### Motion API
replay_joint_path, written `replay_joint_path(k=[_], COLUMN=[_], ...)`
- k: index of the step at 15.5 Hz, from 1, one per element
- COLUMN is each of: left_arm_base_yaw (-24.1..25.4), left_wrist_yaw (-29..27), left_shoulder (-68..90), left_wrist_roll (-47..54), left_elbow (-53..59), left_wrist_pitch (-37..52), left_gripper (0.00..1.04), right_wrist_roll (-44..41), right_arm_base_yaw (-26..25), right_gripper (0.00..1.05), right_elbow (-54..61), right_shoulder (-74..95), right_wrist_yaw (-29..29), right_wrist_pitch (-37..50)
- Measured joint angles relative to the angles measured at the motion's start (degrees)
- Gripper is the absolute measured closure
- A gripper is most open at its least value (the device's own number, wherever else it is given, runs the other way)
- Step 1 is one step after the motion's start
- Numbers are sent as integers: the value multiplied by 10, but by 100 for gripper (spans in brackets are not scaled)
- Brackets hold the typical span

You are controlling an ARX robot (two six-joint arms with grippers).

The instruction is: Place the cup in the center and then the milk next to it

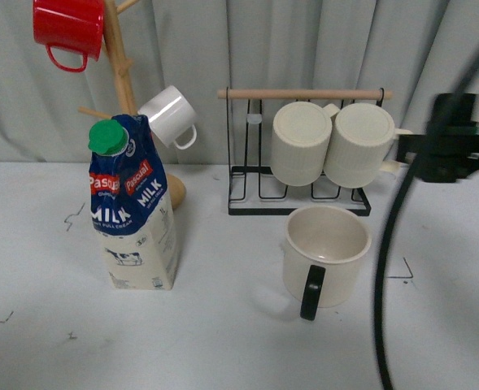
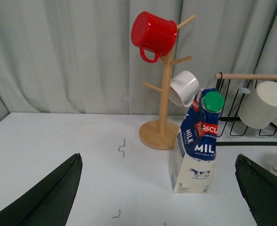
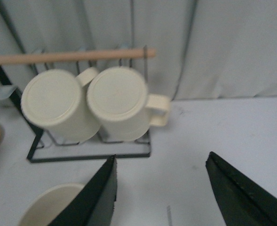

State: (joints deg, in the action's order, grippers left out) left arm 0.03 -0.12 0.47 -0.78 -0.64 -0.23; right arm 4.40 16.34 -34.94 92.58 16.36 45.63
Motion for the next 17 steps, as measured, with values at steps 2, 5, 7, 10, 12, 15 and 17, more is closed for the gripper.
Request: replay_joint_path(k=[2, 5, 7, 10, 12, 15, 17], left_arm_base_yaw=[0, 0, 0, 0, 0, 0, 0], left_wrist_yaw=[1, 1, 1, 1, 1, 1, 1], left_shoulder=[0, 0, 0, 0, 0, 0, 0], left_wrist_roll=[0, 0, 0, 0, 0, 0, 0], left_elbow=[0, 0, 0, 0, 0, 0, 0], left_wrist_pitch=[0, 0, 0, 0, 0, 0, 0], left_gripper=[7, 7, 7, 7, 7, 7, 7], right_wrist_roll=[-26, -38, -40, -40, -40, -41, -41], right_arm_base_yaw=[-32, -61, -77, -100, -112, -158, -167], right_gripper=[69, 103, 103, 103, 103, 103, 103], right_elbow=[65, 171, 204, 252, 283, 322, 328], right_shoulder=[-96, -158, -199, -284, -322, -371, -430], right_wrist_yaw=[-21, -60, -75, -97, -111, -158, -160], right_wrist_pitch=[118, 109, 106, 84, 79, 50, 15])
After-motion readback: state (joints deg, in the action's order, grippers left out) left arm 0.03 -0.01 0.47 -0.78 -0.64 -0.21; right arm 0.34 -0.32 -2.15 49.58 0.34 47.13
